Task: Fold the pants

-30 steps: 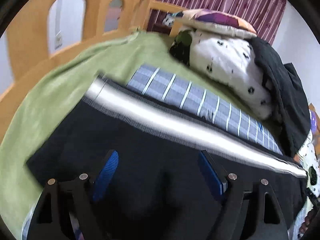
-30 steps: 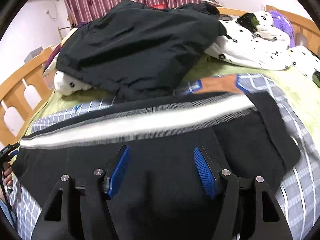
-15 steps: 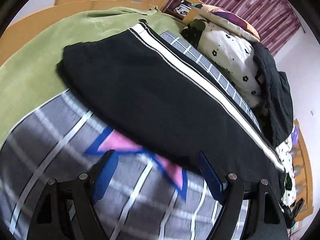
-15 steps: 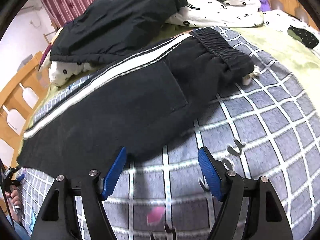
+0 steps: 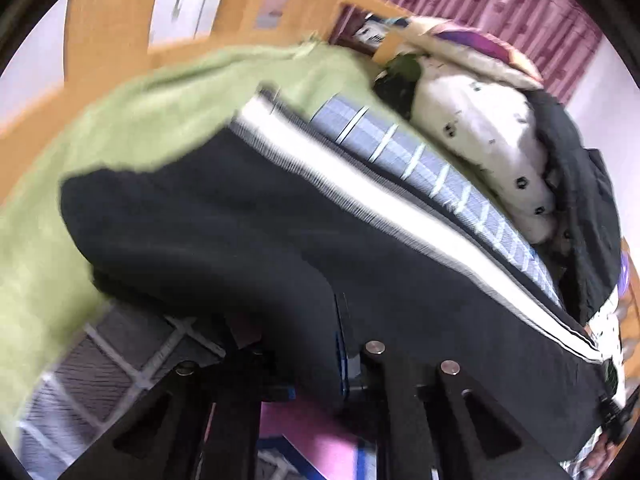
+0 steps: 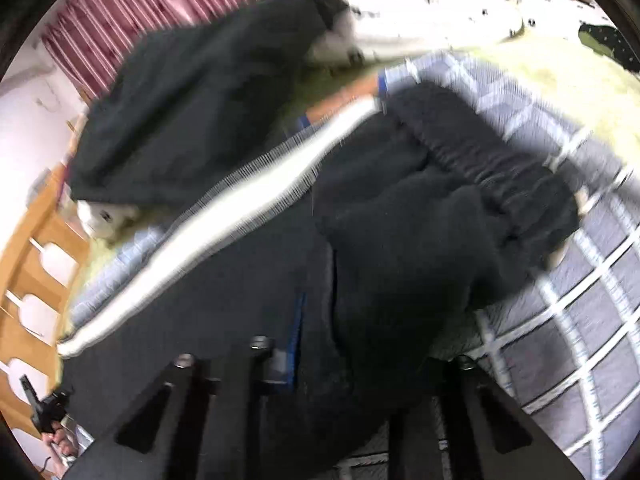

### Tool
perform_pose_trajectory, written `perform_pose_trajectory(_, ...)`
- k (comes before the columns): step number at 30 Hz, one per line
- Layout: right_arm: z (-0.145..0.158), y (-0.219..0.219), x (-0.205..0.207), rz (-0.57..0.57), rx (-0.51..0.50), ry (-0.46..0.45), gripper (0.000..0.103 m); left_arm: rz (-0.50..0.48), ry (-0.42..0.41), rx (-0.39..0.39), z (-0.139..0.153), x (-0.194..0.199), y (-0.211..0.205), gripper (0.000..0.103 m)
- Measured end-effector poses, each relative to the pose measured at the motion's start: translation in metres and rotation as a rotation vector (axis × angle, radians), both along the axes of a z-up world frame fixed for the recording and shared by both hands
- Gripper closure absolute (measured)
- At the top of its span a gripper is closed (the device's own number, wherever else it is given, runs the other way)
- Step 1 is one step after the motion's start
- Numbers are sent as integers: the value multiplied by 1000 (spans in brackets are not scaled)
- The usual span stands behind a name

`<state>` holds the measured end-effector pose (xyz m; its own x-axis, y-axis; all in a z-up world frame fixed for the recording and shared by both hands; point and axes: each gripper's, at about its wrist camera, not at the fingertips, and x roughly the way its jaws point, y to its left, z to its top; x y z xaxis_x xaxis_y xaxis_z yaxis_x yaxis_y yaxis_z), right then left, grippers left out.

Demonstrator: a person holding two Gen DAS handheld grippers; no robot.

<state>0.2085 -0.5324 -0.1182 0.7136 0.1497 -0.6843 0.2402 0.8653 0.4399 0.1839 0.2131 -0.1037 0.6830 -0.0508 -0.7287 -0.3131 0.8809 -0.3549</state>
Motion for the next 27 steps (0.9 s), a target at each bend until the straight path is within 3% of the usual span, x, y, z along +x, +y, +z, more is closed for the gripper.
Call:
perform_pose_trajectory(3,39,-13,-29,12,42,-88,89,-61,-34,-54,27,-21,-2,90)
perform_pose_trajectory(7,68,-24,-69,24,-96,-82,89,-181,-9,-17,33,-59,-19,89)
perform_pose_trajectory(11,60,-57,-125,5,-60,-33,89,-282,31,-35,19,-107,-35,89)
perform_pose_trajectory(16,12,-61,-167,23,-102,84,85,-280,70,70,-14,-138,-50,85)
perform_pose_trajectory(18,-13,-65,-173,7,-92,122,71,-246,97,49,-24,-134,-49,79)
perform_pose_trajectory(20,-21,-71,-185,-10,-63,101,63,-211,108,48,-24,-135,-46,66)
perform_pose_trajectory(22,-15,-76,-196,-42,-55,73,50,-167,121,94,-19,-142,-44,39)
perform_pose_trajectory(23,-11,-78,-200,-60,-67,63,41,-154,121,113,-19,-147,-42,35)
perform_pose_trajectory(27,-7,-93,-197,-123,-57,15,30,-121,116,109,-22,-159,-33,30)
